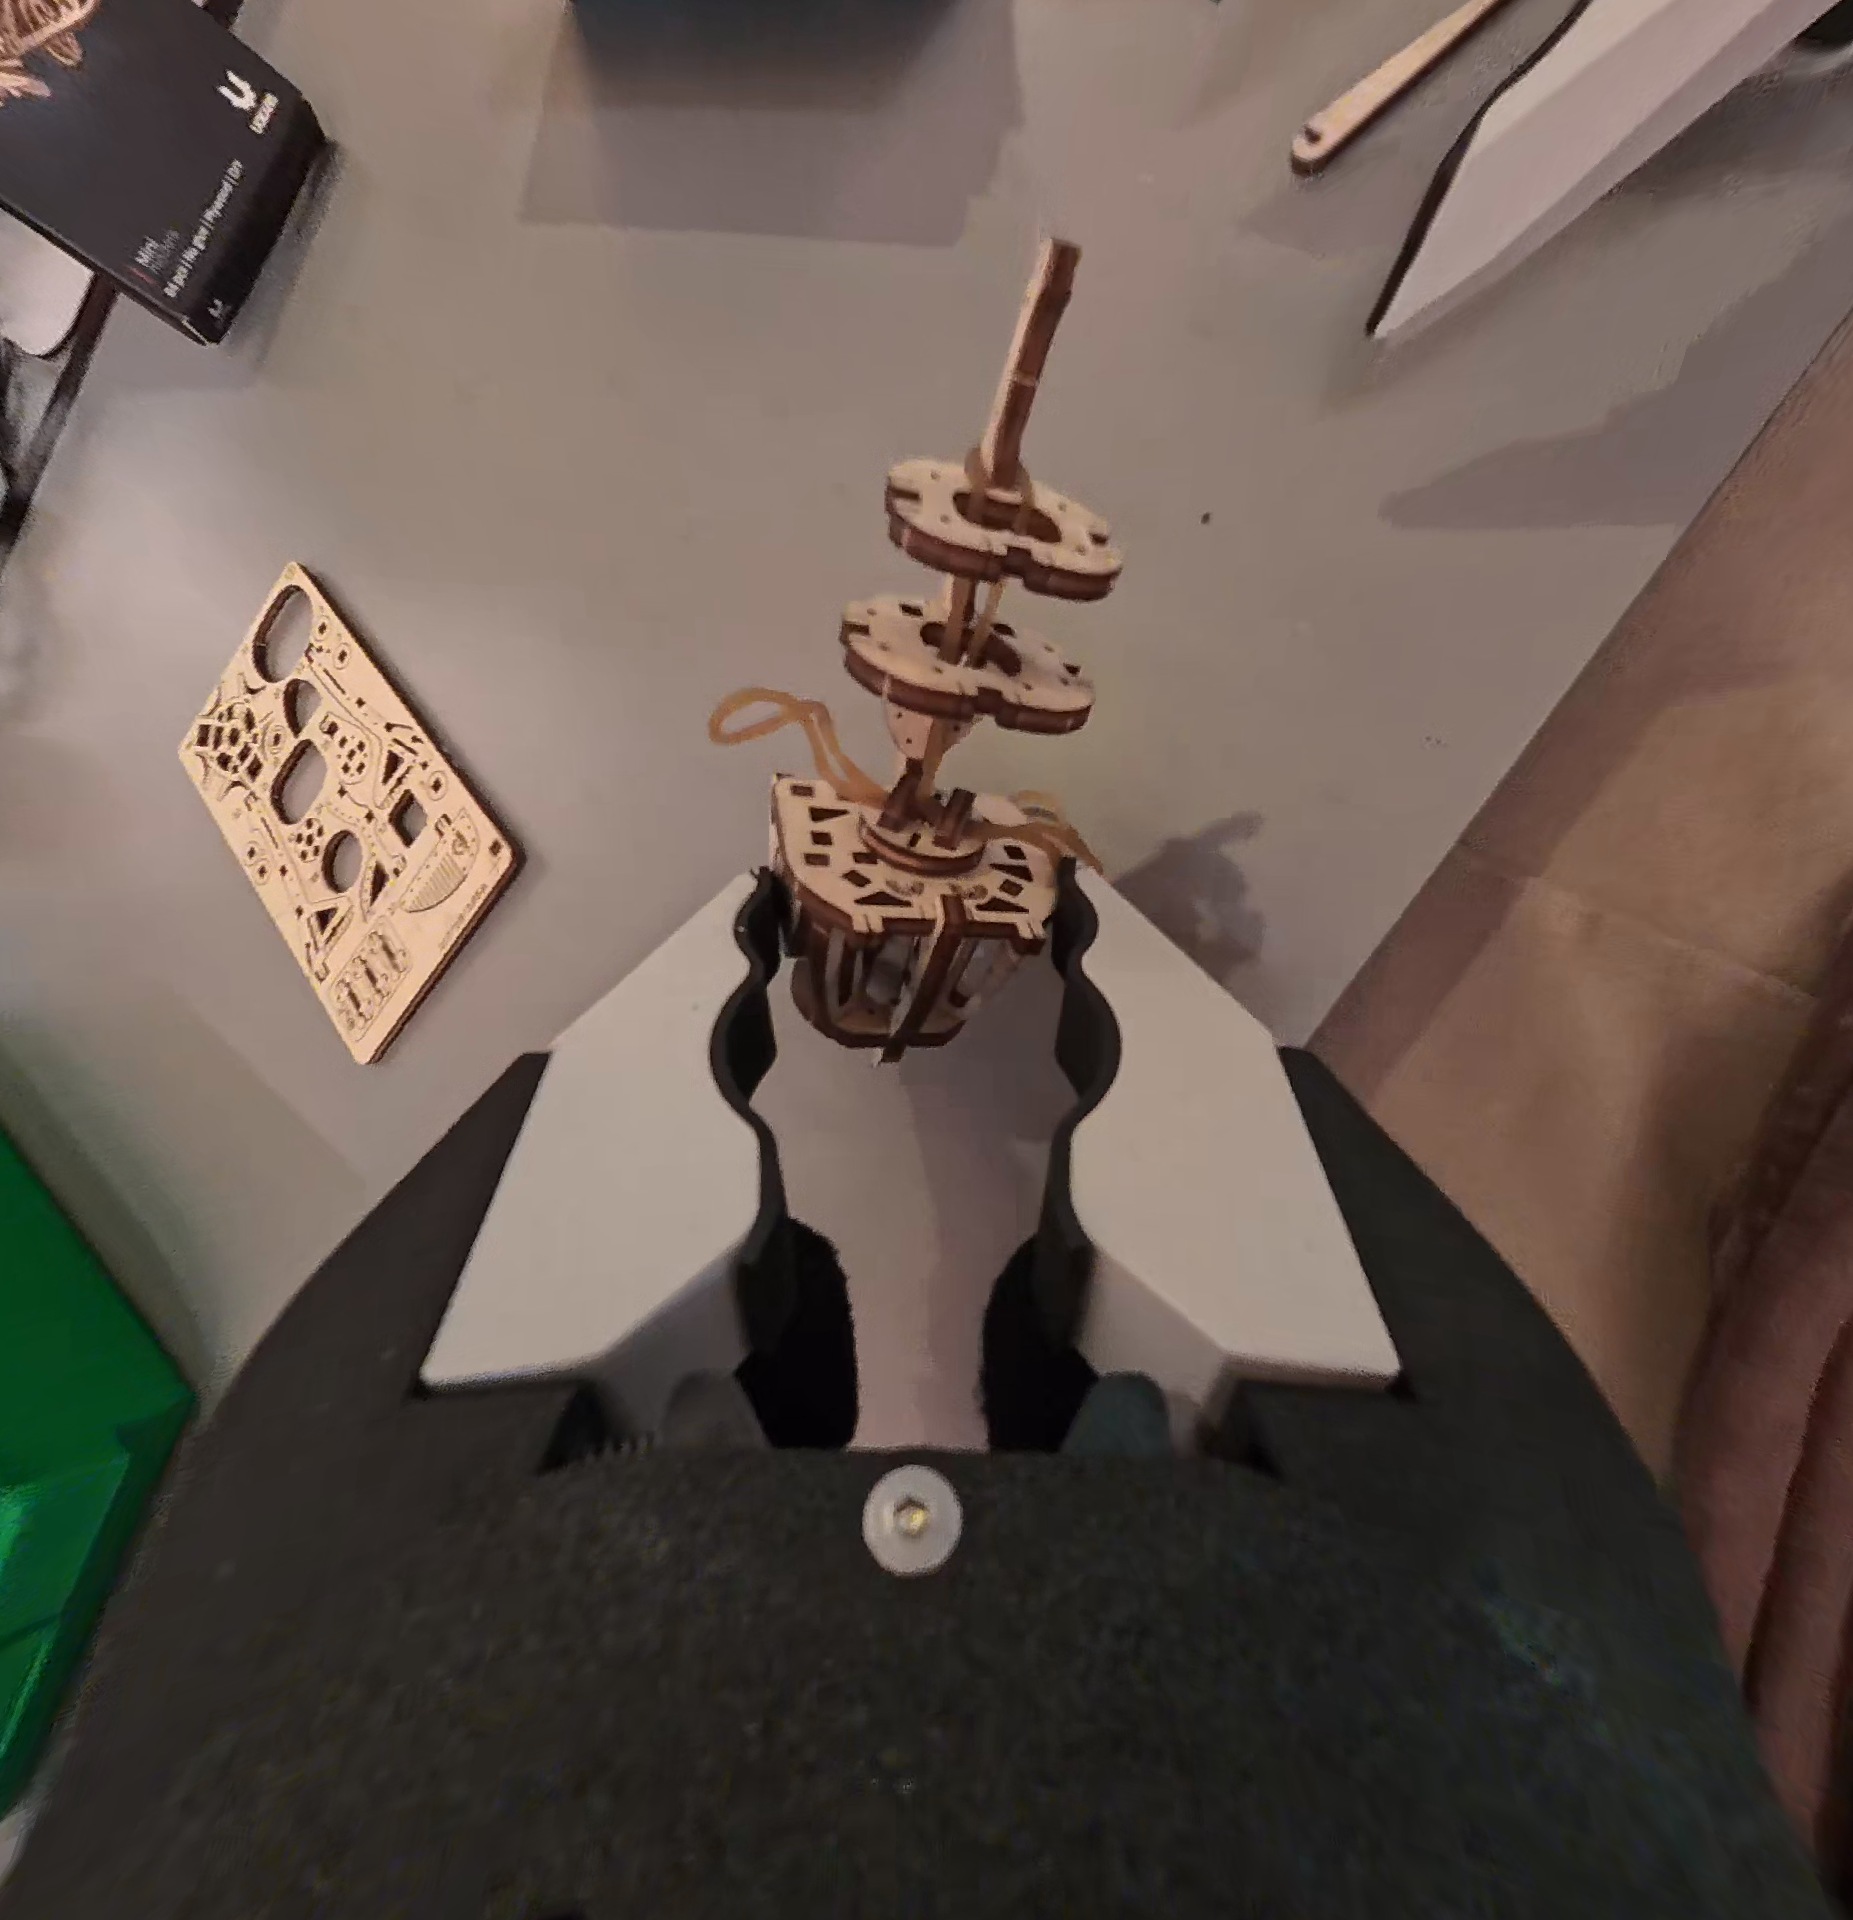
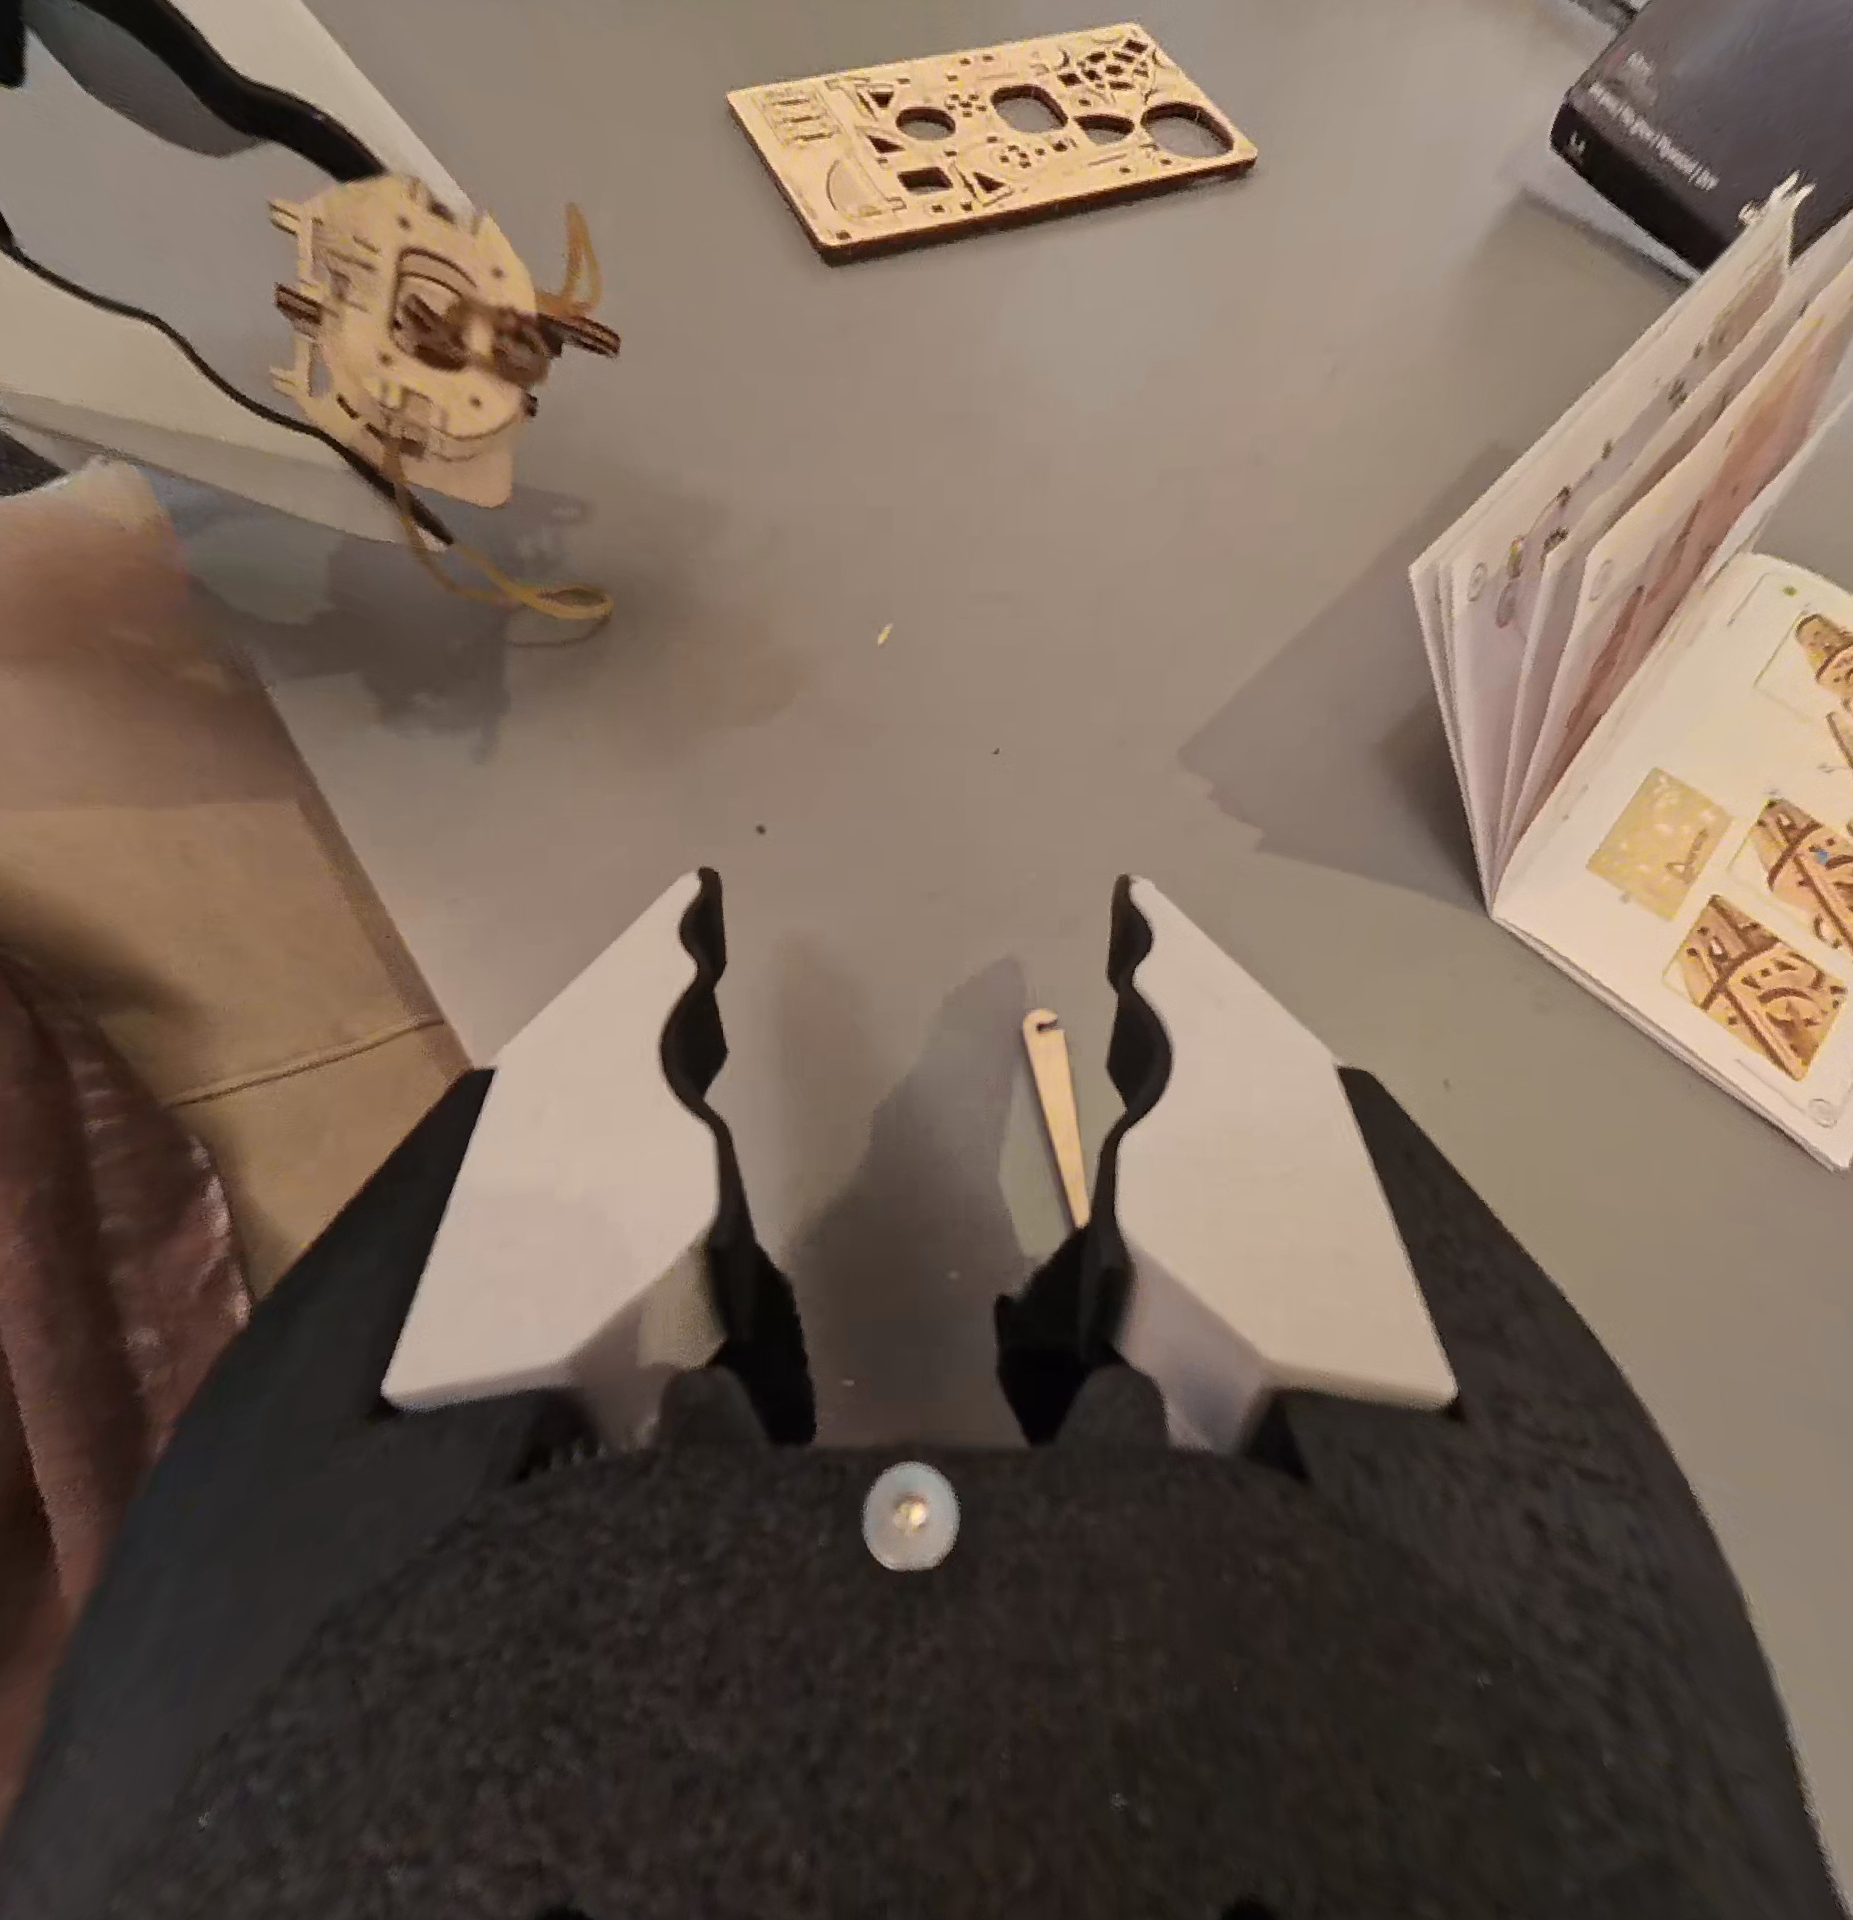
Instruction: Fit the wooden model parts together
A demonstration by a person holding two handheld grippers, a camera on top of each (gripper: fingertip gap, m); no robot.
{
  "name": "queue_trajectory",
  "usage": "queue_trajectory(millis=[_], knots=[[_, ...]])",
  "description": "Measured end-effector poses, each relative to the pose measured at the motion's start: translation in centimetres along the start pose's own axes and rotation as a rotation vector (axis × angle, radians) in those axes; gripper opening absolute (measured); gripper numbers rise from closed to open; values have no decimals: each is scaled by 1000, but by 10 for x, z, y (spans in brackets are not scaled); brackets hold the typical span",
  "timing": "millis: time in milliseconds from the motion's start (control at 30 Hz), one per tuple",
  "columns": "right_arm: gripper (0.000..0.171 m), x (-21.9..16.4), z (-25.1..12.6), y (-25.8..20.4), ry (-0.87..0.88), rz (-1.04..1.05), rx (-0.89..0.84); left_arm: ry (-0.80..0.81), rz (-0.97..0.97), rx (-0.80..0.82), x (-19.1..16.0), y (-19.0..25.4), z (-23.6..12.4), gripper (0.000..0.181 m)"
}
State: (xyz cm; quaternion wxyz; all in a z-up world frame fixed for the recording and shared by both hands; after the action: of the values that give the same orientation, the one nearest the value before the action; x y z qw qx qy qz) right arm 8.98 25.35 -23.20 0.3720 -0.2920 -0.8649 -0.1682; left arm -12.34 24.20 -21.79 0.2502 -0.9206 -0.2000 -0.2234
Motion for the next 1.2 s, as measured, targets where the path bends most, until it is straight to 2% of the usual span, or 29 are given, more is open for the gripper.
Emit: queue_trajectory(millis=[533,1200], knots=[[66,-4,-44,-14,79,-18,-127,-33,23,37,-11,24,-20,51],[64,-9,-44,-12,57,-25,-143,-57,34,33,-11,26,-15,51]])
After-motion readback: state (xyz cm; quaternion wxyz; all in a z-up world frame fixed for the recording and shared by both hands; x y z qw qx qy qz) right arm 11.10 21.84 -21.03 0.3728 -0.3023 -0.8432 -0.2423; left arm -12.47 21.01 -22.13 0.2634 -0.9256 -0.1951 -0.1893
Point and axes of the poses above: each gripper's, where its closed fingertips meet, z out along the fingers, x out of its top, y = z × x across the jaws, the point moved 8 cm from there along -z, back along the fingers, and after that the axes turned 5 degrees about -y, right-handed, at the moved point
